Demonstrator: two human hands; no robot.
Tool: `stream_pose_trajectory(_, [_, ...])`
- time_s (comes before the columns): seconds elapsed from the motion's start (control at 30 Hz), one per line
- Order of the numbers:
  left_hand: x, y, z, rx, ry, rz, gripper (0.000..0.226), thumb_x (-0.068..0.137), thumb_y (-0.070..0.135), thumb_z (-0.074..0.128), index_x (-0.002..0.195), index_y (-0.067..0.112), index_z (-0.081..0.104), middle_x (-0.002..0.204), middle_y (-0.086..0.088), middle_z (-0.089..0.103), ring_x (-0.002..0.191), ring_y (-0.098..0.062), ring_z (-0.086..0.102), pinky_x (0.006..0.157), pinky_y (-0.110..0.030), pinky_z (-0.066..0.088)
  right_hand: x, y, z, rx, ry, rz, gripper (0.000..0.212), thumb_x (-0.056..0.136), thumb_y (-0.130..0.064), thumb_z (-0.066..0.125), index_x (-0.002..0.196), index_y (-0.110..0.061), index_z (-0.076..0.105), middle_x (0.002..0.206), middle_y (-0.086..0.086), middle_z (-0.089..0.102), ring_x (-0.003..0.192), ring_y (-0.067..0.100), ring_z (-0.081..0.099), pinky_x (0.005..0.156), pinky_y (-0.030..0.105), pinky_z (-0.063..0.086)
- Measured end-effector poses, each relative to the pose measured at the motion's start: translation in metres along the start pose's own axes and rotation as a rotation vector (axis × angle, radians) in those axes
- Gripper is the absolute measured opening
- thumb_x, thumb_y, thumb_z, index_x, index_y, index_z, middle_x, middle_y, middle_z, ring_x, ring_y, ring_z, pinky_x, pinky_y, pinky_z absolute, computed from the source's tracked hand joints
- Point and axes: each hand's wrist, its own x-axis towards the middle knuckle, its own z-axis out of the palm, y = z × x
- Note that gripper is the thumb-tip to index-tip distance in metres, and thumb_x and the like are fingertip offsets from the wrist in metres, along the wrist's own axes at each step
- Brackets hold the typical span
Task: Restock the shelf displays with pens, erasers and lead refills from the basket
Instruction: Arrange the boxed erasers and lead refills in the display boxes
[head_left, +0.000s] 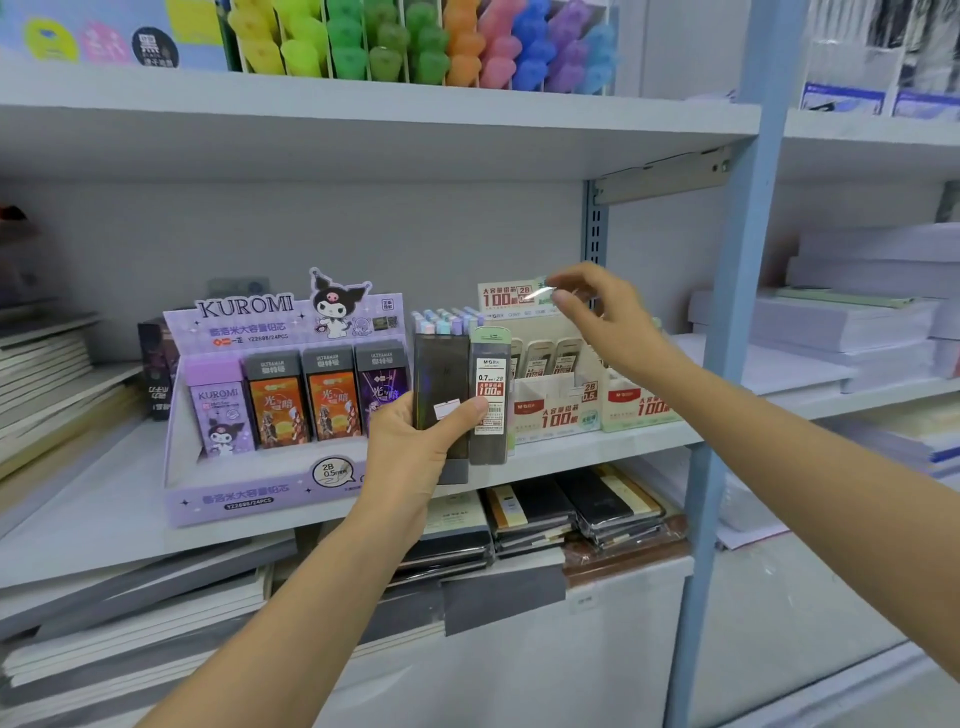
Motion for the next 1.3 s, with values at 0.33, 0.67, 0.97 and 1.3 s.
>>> stream_pose_trajectory(0.33, [-0.001,-0.009,0.037,0.010,-0.088,-0.019,0.017,0.083,0.026,0.074,0.098,0.019,0.071,0.090,0.002,0.077,0.085,-0.014,0.074,0.074,-0.026,0.057,-0.034,-0.016,-0.037,0.373,-0.247,0.038,0.018,0.098,-0.019,0.055,0.114,-0.014,0.061,0.095,-0.003,0.074,0.083,0.009,0.069,0.067,0.017,0.052])
stream_pose_trajectory(0.67, [0.004,-0.014,0.048,0.003,-0.111,-0.067,0.012,0.095,0.014,0.057,0.099,0.017,0.069,0.091,-0.006,0.077,0.070,-0.016,0.073,0.065,-0.022,0.058,-0.010,0.056,-0.089,0.151,0.069,0.162,0.009,0.100,-0.007,0.048,0.106,-0.010,0.054,0.089,0.003,0.065,0.083,0.017,0.064,0.066,0.017,0.053])
stream_pose_trajectory(0.97, [0.005,-0.021,0.044,0.041,-0.178,-0.047,0.013,0.095,0.016,0.059,0.103,0.015,0.069,0.089,0.000,0.076,0.075,-0.015,0.073,0.069,-0.020,0.056,-0.003,0.072,-0.053,0.026,-0.010,0.171,0.009,0.100,-0.017,0.048,0.105,-0.020,0.056,0.099,0.008,0.067,0.087,0.026,0.068,0.081,0.044,0.058])
stream_pose_trajectory(1.3, [0.005,-0.021,0.039,0.031,-0.210,-0.053,0.013,0.089,0.016,0.065,0.101,0.014,0.068,0.090,0.000,0.077,0.077,-0.016,0.074,0.068,-0.021,0.058,-0.005,0.062,-0.038,-0.023,-0.253,0.212,0.015,0.100,-0.017,0.049,0.114,-0.015,0.055,0.107,0.009,0.068,0.097,0.027,0.066,0.083,0.041,0.056])
